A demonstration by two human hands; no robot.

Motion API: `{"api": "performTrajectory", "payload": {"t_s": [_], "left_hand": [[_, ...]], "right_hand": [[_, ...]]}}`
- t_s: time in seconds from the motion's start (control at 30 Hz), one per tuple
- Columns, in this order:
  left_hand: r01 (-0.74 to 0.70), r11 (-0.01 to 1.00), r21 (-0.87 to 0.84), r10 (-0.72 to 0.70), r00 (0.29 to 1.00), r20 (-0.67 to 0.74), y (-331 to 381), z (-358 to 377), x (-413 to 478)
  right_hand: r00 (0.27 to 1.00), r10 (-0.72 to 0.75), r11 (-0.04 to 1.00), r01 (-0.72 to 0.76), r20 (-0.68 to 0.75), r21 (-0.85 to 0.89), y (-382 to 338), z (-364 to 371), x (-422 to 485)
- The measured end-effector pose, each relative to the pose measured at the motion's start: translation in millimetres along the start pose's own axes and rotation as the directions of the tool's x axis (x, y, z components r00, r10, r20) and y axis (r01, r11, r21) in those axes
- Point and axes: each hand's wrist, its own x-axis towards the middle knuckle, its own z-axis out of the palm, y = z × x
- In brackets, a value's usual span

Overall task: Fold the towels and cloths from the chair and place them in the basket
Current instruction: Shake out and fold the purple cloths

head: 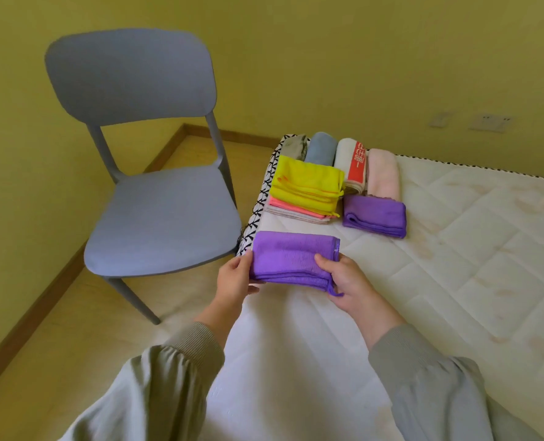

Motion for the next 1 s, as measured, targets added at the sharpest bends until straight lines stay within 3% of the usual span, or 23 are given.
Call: {"api": "performTrajectory", "payload": {"t_s": [0.03, 0.1, 0.17, 0.23, 0.37, 0.5, 0.63, 0.73, 0.8, 1.0], "left_hand": [[-0.033, 0.998, 0.047, 0.034, 0.999, -0.028, -3, 8, 7], [-0.165, 0.93, 0.327, 0.181, 0.983, -0.017, -14, 17, 18], [-0.284, 0.695, 0.661, 0.272, 0.954, 0.124, -26, 31, 34], [-0.285, 0.468, 0.836, 0.224, 0.954, 0.2, -32, 54, 43], [-0.196, 0.311, 0.93, 0.127, 0.978, 0.164, -36, 99, 52], [-0.282, 0.112, 0.953, 0.283, 0.928, 0.242, -57, 97, 56], [-0.35, 0.06, 0.935, 0.357, 0.882, 0.307, -61, 95, 65], [-0.369, 0.046, 0.928, 0.371, 0.869, 0.327, -62, 96, 69], [-0.362, 0.037, 0.931, 0.376, 0.868, 0.323, -64, 96, 72], [-0.348, 0.002, 0.937, 0.387, 0.864, 0.32, -66, 97, 75]], "right_hand": [[0.999, -0.029, 1.0, 0.029, -0.024, 0.007, -11, -3, 5], [0.996, -0.075, 0.996, 0.077, -0.042, 0.042, -31, -9, 13], [0.995, -0.089, 0.991, 0.093, -0.04, 0.094, -54, -16, 20], [0.996, -0.084, 0.986, 0.089, -0.038, 0.142, -77, -23, 26], [0.992, -0.118, 0.978, 0.124, -0.048, 0.168, -121, -38, 41], [0.979, -0.174, 0.936, 0.199, -0.109, 0.291, -160, -61, 57], [0.976, -0.157, 0.903, 0.203, -0.149, 0.378, -178, -92, 87], [0.978, -0.006, 0.995, 0.027, -0.209, 0.099, -161, -127, 115], [0.967, 0.067, 0.987, -0.1, -0.246, -0.123, -145, -150, 130], [0.955, 0.039, 0.934, -0.14, -0.294, -0.329, -151, -161, 150]]}}
